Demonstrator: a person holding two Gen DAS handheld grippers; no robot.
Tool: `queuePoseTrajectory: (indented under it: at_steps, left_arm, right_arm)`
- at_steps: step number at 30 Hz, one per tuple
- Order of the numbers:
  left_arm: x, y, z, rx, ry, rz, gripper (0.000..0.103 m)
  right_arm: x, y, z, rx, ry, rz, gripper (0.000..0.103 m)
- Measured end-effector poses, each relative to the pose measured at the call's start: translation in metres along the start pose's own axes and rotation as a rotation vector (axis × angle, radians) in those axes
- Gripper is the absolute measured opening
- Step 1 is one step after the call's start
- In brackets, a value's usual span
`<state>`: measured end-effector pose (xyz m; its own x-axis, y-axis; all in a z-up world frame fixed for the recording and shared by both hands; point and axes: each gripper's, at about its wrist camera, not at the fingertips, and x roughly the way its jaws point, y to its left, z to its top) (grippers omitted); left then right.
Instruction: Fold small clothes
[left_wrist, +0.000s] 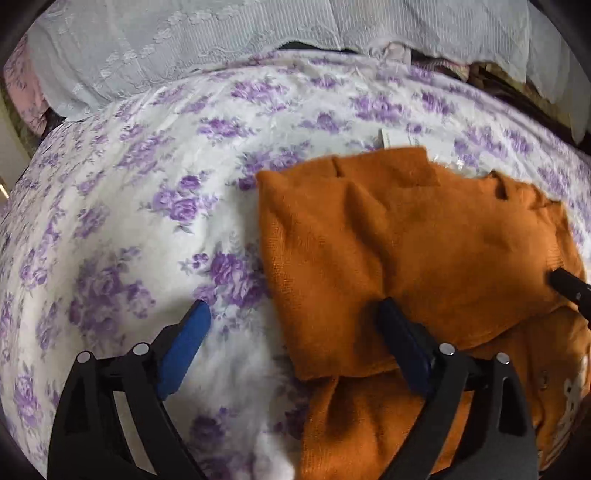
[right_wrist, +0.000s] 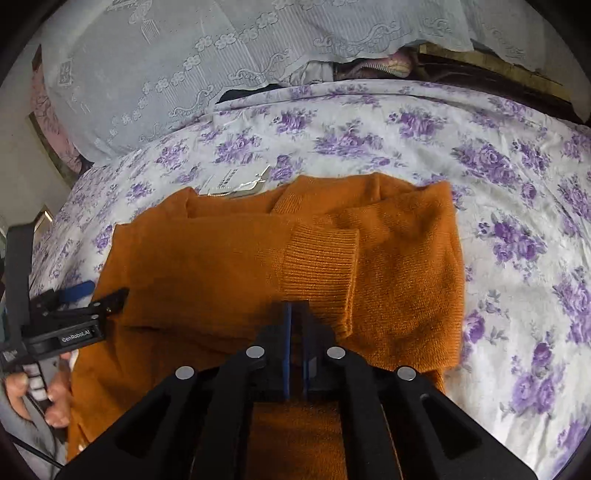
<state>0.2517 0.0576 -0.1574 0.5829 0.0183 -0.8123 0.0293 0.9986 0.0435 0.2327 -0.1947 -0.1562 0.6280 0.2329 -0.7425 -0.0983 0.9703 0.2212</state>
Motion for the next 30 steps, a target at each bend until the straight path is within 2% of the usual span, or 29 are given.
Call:
queuePoseTrajectory:
  at_steps: [3, 5, 7, 8, 9, 11, 12, 14, 15, 17, 19, 20, 22, 24, 26, 27, 28, 30]
  left_arm:
    - [-0.029, -0.004, 0.006, -0.006, -0.077, -0.058, 0.087]
    - [-0.036, -0.014, 0.012, 0.007, -0.093, -0.084, 0.088]
    - [-0.022, -0.033, 0.013, 0.037, -0.045, -0.091, 0.090]
    - [-0.005, -0.044, 0.007, 0.067, 0.014, -0.076, 0.091]
    - [0.007, -0.051, 0.003, 0.093, 0.040, -0.043, 0.094]
    - [-0.001, -0.054, -0.002, 0.104, -0.030, -0.014, 0.093]
    - [-0.008, -0.053, 0.002, 0.110, -0.036, -0.035, 0.093]
    - [-0.020, -0.045, 0.016, 0.070, -0.079, -0.077, 0.093]
    - [-0.021, -0.044, 0.021, 0.057, -0.088, -0.069, 0.093]
    - [-0.012, -0.043, 0.036, 0.029, -0.067, -0.051, 0.093]
    - [0.018, -0.048, 0.040, 0.051, 0.025, -0.035, 0.094]
    - [0.031, -0.049, 0.034, 0.056, 0.061, -0.022, 0.097]
    - [0.020, -0.042, 0.026, 0.030, 0.009, -0.049, 0.097]
    - [0.000, -0.032, 0.018, 0.016, 0.001, -0.080, 0.096]
    - [-0.022, -0.018, 0.006, 0.005, -0.025, -0.101, 0.096]
    - [-0.035, -0.009, -0.002, 0.003, -0.040, -0.107, 0.096]
    - [-0.042, -0.003, -0.008, -0.001, -0.048, -0.108, 0.096]
    - [-0.058, 0.011, -0.028, -0.027, -0.045, -0.122, 0.096]
  right_arm:
    - [-0.020, 0.023, 0.005, -0.063, -0.061, 0.032, 0.009]
    - [-0.014, 0.035, 0.007, -0.082, -0.040, 0.066, 0.009]
    - [0.010, 0.045, 0.000, -0.088, 0.037, 0.071, 0.009]
    - [0.023, 0.048, -0.004, -0.094, 0.072, 0.056, 0.009]
    - [0.027, 0.048, -0.007, -0.095, 0.059, 0.047, 0.007]
    - [0.018, 0.046, -0.001, -0.071, 0.048, 0.061, 0.006]
    - [0.011, 0.045, 0.004, -0.063, 0.023, 0.075, 0.006]
    - [0.001, 0.047, 0.020, -0.090, -0.036, 0.045, 0.008]
    - [0.004, 0.047, 0.030, -0.084, -0.040, 0.040, 0.009]
    - [0.021, 0.041, 0.040, -0.047, -0.001, 0.051, 0.009]
    - [0.053, 0.032, 0.035, -0.014, 0.103, 0.022, 0.006]
    - [0.057, 0.028, 0.032, 0.002, 0.093, 0.039, 0.004]
    - [0.039, 0.023, 0.028, 0.027, 0.056, 0.065, 0.005]
    - [0.003, 0.017, 0.023, 0.030, -0.029, 0.112, 0.012]
    - [-0.031, 0.012, 0.015, -0.004, -0.121, 0.088, 0.040]
    - [-0.049, 0.009, 0.008, -0.011, -0.174, 0.068, 0.065]
    - [-0.067, 0.004, -0.002, 0.001, -0.243, 0.065, 0.075]
    - [-0.085, -0.006, -0.021, 0.067, -0.309, 0.111, 0.076]
